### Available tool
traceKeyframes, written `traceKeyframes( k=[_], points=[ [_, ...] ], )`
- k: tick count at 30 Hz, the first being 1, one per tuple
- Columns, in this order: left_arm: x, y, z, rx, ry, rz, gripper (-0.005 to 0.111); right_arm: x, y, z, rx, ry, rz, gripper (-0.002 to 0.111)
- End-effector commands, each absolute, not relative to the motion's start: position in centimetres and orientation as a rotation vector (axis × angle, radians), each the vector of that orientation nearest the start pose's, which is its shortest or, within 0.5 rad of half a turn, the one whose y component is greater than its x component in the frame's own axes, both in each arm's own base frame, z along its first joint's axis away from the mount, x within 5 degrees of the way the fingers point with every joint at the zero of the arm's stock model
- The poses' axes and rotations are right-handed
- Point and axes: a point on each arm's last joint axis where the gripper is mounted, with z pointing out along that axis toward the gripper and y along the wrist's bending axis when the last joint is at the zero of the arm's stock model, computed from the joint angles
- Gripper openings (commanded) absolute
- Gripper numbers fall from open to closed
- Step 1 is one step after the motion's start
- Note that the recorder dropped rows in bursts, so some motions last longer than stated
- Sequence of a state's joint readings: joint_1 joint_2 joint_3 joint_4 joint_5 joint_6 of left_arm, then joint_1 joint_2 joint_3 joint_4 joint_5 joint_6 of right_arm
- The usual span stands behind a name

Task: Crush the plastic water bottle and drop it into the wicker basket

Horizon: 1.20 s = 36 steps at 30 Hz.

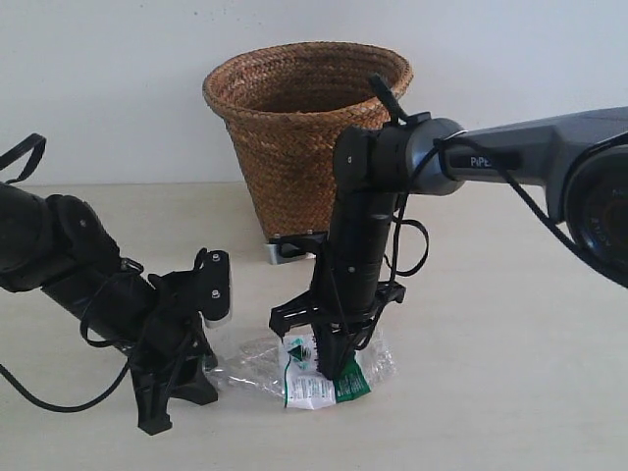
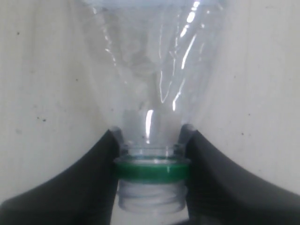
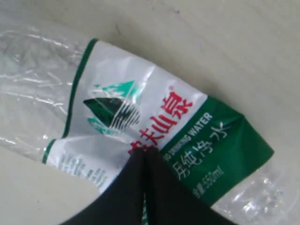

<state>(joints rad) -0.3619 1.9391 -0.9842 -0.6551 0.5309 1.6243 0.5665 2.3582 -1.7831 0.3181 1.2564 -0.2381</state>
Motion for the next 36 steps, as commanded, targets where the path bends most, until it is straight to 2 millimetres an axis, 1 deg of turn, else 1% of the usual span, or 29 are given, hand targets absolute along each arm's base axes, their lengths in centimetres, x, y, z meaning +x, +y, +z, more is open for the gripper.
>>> traceKeyframes(
  k=[1,3,7,12,14,16,19,23,25,27,28,30,32,33,34,36],
  points=[
    [30.8,-14.5,11.5,1.806,2.09,-0.282,0.004,36.0,25.3,7.9,-1.179,3.17,0.288,0.0],
    [30.8,-14.5,11.5,1.806,2.09,-0.282,0.004,36.1,25.4,10.0,-1.166,3.124,0.311,0.0],
    [30.8,-14.5,11.5,1.806,2.09,-0.282,0.004,36.0,25.6,14.9,-1.144,3.013,0.372,0.0],
    [30.8,-14.5,11.5,1.807,2.09,-0.285,0.004,35.1,25.1,20.7,-1.148,2.87,0.396,0.0],
    [30.8,-14.6,11.5,1.808,2.09,-0.287,0.004,34.7,24.5,22.4,-1.154,2.832,0.374,0.0],
    [30.8,-14.6,11.5,1.808,2.09,-0.287,0.004,34.4,23.6,23.4,-1.149,2.819,0.342,0.0],
    [30.6,-14.6,11.8,1.815,2.085,-0.303,0.004,33.9,21.4,24.4,-1.089,2.838,0.339,0.0],
    [30.4,-14.7,13.4,1.81,2.052,-0.311,0.004,33.3,16.7,25.3,-0.971,2.885,0.312,0.0],
    [30.1,-14.7,14.6,1.793,2.034,-0.327,0.004,32.9,13.7,25.8,-0.888,2.905,0.237,0.0],
    [29.8,-14.8,15.9,1.782,2.015,-0.345,0.004,32.7,10.6,26.2,-0.743,2.894,0.11,0.0],
    [29.7,-14.8,16.4,1.771,2.014,-0.346,0.004,32.7,9.3,26.4,-0.667,2.892,0.058,0.0],
    [29.5,-14.7,17.5,1.709,2.033,-0.344,0.004,32.2,6.6,26.9,-0.545,2.884,-0.05,0.0],
    [29.3,-14.7,18.4,1.671,2.044,-0.352,0.004,31.6,4.8,27.6,-0.482,2.868,-0.078,0.0],
    [29.0,-14.7,18.7,1.679,2.039,-0.366,0.004,31.3,4.2,27.9,-0.456,2.86,-0.084,0.0],
    [28.8,-14.7,19.1,1.689,2.032,-0.376,0.004,30.9,3.8,28.2,-0.441,2.848,-0.086,0.0],
    [28.2,-14.6,19.7,1.77,1.984,-0.392,0.004,30.2,3.4,28.7,-0.439,2.81,-0.09,0.0]
  ],
)
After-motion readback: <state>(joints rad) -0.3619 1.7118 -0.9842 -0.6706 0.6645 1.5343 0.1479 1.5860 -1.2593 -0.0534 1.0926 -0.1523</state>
